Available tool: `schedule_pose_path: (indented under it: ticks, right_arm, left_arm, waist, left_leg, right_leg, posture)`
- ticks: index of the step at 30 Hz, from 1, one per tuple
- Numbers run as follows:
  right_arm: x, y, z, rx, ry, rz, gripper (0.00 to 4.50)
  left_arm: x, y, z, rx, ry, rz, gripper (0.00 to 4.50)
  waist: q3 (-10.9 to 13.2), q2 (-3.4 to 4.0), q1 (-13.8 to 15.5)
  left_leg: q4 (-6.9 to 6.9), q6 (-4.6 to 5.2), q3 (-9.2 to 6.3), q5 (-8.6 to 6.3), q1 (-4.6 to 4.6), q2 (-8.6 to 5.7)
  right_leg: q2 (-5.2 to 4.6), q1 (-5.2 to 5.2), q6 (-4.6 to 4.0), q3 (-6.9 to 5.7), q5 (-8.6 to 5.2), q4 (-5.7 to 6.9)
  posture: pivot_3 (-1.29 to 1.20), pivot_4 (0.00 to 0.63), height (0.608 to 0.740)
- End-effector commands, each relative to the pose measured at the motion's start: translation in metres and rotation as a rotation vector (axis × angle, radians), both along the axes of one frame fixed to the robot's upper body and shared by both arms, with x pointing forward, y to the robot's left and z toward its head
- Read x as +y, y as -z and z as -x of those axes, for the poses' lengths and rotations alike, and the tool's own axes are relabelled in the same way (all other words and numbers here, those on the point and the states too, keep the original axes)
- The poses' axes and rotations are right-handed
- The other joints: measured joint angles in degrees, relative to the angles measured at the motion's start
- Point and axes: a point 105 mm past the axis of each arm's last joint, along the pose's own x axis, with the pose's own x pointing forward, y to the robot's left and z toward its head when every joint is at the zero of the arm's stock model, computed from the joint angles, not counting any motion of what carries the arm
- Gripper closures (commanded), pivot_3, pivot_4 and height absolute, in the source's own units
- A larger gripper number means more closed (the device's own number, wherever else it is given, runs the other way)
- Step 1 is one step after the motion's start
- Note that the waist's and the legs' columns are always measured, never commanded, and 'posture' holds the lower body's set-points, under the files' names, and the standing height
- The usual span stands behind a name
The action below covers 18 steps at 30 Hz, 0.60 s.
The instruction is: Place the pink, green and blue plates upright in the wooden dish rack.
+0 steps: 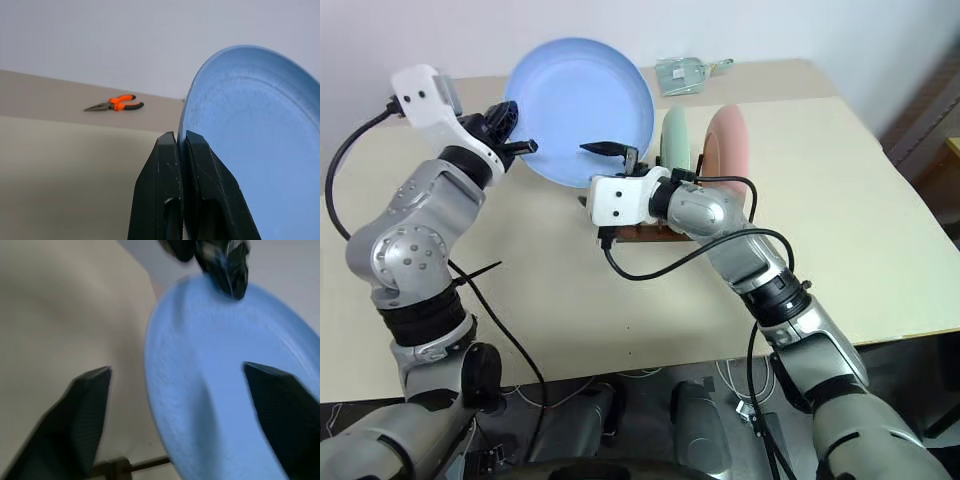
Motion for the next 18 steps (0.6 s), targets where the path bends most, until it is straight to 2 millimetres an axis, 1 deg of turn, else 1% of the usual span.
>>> schedule_pose_path:
  ticks: [1, 3, 5, 6, 7, 8, 9, 11, 13, 15, 16, 18]
  right_arm:
    - [0.008, -0.011, 0.005, -0.067, -0.033, -0.005, 2.41]
    - [0.010, -0.010, 0.007, -0.070, -0.042, -0.006, 3.41]
    - [0.011, -0.010, 0.009, -0.079, -0.050, -0.006, 4.37]
    - [0.012, -0.010, 0.010, -0.085, -0.053, -0.006, 4.50]
    - [0.013, -0.010, 0.011, -0.090, -0.055, -0.010, 4.50]
    - [0.014, -0.010, 0.012, -0.093, -0.057, -0.016, 4.50]
    - [0.014, -0.011, 0.013, -0.097, -0.057, -0.026, 4.50]
    - [0.014, -0.014, 0.013, -0.103, -0.054, -0.052, 4.50]
    - [0.013, -0.020, 0.013, -0.106, -0.048, -0.093, 4.50]
    - [0.011, -0.027, 0.014, -0.103, -0.051, -0.140, 4.50]
    - [0.009, -0.031, 0.015, -0.096, -0.057, -0.173, 4.50]
    - [0.005, -0.041, 0.020, -0.063, -0.085, -0.255, 4.50]
  left_arm:
    - [-0.003, -0.018, 0.011, -0.085, 0.014, -0.029, 4.50]
    - [-0.002, -0.018, 0.012, -0.093, 0.023, -0.025, 4.50]
    - [0.000, -0.020, 0.014, -0.110, 0.030, 0.003, 3.86]
    - [0.001, -0.022, 0.014, -0.122, 0.025, 0.019, 3.53]
    - [0.005, -0.028, 0.015, -0.153, 0.007, 0.043, 3.10]
    - [0.011, -0.034, 0.016, -0.187, -0.021, 0.064, 2.57]
    - [0.022, -0.042, 0.018, -0.226, -0.075, 0.092, 2.07]
    - [0.047, -0.052, 0.020, -0.278, -0.182, 0.146, 2.07]
    - [0.078, -0.054, 0.023, -0.306, -0.329, 0.120, 2.07]
    - [0.099, -0.056, 0.030, -0.343, -0.447, -0.032, 2.07]
    - [0.107, -0.056, 0.033, -0.358, -0.480, -0.084, 2.07]
    - [0.122, -0.049, 0.037, -0.359, -0.531, -0.152, 2.07]
  waist:
    - [0.00, 0.00, 0.03]
    - [0.00, 0.00, 0.07]
    - [0.00, 0.00, 0.08]
    - [0.00, 0.01, 0.08]
    - [0.00, 0.01, 0.10]
    - [0.00, 0.00, 0.09]
    - [0.00, 0.00, 0.09]
    - [0.00, 0.00, -0.03]
    - [0.00, 0.00, -0.16]
    - [0.00, 0.01, -0.24]
    - [0.00, 0.02, -0.25]
    - [0.00, 0.01, 0.07]
  left_leg:
    - [0.00, 0.00, 0.00, 0.00, 0.00, 0.00]
    - [0.01, 0.00, 0.00, 0.00, 0.00, -0.01]
    - [0.02, 0.00, -0.01, 0.00, 0.00, -0.01]
    - [0.03, 0.00, -0.01, 0.00, 0.00, -0.01]
    - [0.03, 0.00, -0.01, 0.00, 0.00, -0.01]
    - [0.04, 0.00, -0.02, 0.00, 0.00, -0.01]
    - [0.04, 0.00, -0.02, 0.00, 0.00, -0.01]
    - [0.02, -0.01, -0.02, 0.00, 0.00, -0.01]
    - [0.00, -0.03, -0.02, 0.01, 0.00, 0.00]
    - [-0.04, -0.04, 0.01, 0.02, 0.01, 0.00]
    - [-0.06, -0.04, 0.02, 0.02, 0.01, 0.00]
    - [-0.08, -0.04, 0.05, 0.02, 0.01, 0.00]
  right_leg:
    - [0.00, 0.00, 0.00, 0.01, 0.00, 0.00]
    - [0.00, 0.00, 0.00, 0.02, 0.00, 0.00]
    - [0.00, 0.01, 0.00, 0.01, 0.00, 0.00]
    - [0.00, 0.02, 0.00, 0.01, 0.00, 0.00]
    - [0.00, 0.02, 0.00, 0.02, 0.00, 0.00]
    - [0.00, 0.02, 0.00, 0.01, 0.00, 0.00]
    - [0.00, 0.02, 0.00, 0.01, 0.00, 0.01]
    - [0.01, 0.01, -0.01, 0.02, 0.00, 0.00]
    - [0.02, -0.01, -0.02, 0.01, 0.01, 0.00]
    - [0.02, -0.03, -0.02, 0.05, 0.01, 0.02]
    - [0.04, -0.05, -0.03, 0.07, 0.02, 0.02]
    - [0.04, -0.07, -0.03, 0.13, 0.02, 0.01]
  posture:
    - [0.00, 0.150, 0.729]
    - [0.00, 0.150, 0.729]
    - [0.00, 0.150, 0.729]
    - [0.00, 0.150, 0.729]
    - [0.00, 0.150, 0.729]
    - [0.00, 0.150, 0.729]
    - [0.00, 0.150, 0.729]
    - [0.00, 0.150, 0.729]
    - [0.00, 0.150, 0.729]
    - [0.00, 0.150, 0.729]
    - [0.00, 0.150, 0.729]
    - [0.00, 0.150, 0.729]
